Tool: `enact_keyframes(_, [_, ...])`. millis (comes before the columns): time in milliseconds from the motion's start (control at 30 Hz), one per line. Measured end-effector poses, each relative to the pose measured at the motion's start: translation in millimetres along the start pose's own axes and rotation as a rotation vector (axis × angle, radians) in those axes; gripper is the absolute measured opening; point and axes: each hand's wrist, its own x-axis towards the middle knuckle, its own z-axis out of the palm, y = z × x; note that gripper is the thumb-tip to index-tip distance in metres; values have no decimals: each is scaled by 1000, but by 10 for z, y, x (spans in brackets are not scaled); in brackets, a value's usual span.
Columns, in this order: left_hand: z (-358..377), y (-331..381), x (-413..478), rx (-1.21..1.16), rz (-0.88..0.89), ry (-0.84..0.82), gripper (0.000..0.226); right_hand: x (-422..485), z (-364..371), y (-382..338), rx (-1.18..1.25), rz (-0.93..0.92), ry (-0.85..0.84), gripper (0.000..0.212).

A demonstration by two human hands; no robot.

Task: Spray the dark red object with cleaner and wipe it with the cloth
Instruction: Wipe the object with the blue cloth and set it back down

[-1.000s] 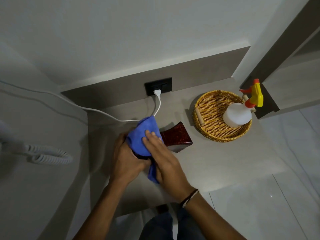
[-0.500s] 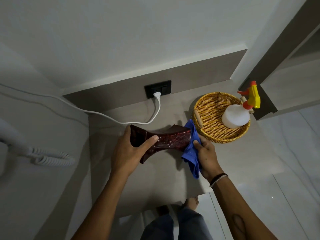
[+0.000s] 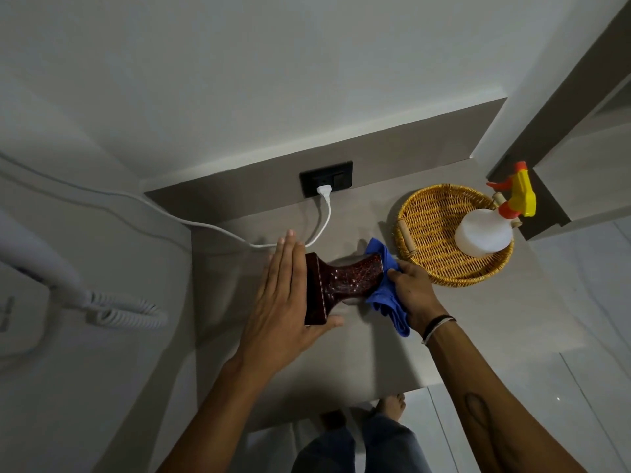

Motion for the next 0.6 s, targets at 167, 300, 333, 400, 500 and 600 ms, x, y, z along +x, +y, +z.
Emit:
enact_keyframes(167, [-70, -125, 13, -122, -21, -101, 126, -3, 42, 43, -46, -118, 35, 32])
enact_keyframes(300, [-183, -191, 59, -161, -98, -60, 115, -370, 163, 137, -319, -584, 294, 42])
enact_keyframes(333, [-179, -199, 78, -164, -113, -49, 111, -486, 192, 154, -321, -690, 308, 45])
enact_keyframes(400, [-166, -196, 89, -209, -150, -40, 106, -740, 311, 173, -330, -873, 183, 46])
enact_keyframes(500, [-96, -215, 92, -329, -222, -61, 96, -1024, 607, 329, -456, -999, -180, 56])
enact_keyframes(600, [-138, -212, 80, -319, -197, 3, 86, -957, 616, 514, -567, -986, -298, 66])
